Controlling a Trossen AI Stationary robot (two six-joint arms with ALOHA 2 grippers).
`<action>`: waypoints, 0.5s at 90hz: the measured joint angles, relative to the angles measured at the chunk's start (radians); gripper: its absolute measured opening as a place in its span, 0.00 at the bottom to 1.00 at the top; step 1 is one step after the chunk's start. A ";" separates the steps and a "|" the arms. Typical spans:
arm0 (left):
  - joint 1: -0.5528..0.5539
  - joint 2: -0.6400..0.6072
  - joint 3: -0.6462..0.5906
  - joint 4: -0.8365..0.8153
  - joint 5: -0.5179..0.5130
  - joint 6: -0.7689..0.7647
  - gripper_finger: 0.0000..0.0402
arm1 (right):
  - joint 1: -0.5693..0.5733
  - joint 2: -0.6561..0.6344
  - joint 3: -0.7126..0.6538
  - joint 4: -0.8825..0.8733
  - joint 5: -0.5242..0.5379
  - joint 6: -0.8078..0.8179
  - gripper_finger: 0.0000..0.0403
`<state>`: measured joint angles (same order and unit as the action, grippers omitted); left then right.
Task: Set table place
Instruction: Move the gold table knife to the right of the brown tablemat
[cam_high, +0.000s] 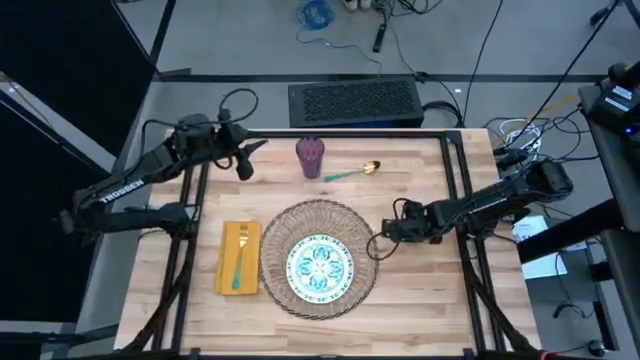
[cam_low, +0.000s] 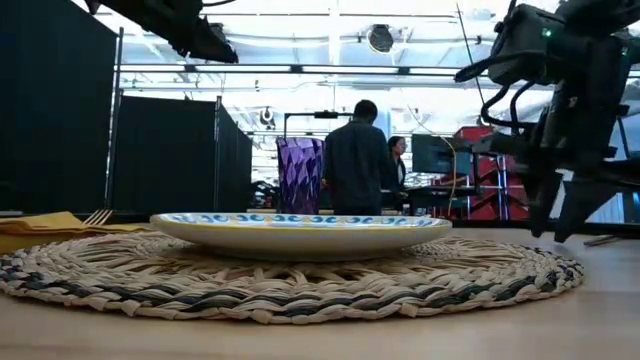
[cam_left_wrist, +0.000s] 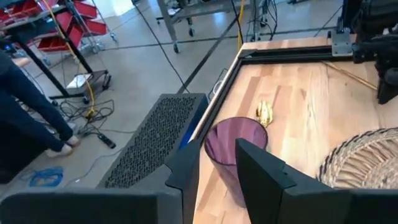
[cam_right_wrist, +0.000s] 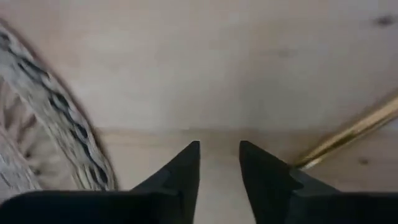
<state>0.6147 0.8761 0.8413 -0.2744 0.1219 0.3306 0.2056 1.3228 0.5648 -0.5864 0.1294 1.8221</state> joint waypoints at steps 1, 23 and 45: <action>0.000 0.000 0.000 0.001 0.000 0.000 0.22 | 0.003 0.000 0.000 -0.001 -0.004 0.000 0.17; 0.000 0.000 0.000 0.003 0.000 0.000 0.22 | 0.063 0.000 0.001 -0.083 -0.070 0.021 0.01; -0.001 0.000 0.000 0.013 0.000 -0.003 0.22 | 0.034 -0.008 0.002 0.018 0.036 -0.029 0.00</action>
<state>0.6140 0.8761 0.8417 -0.2618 0.1215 0.3273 0.2399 1.3148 0.5671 -0.5686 0.1651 1.7935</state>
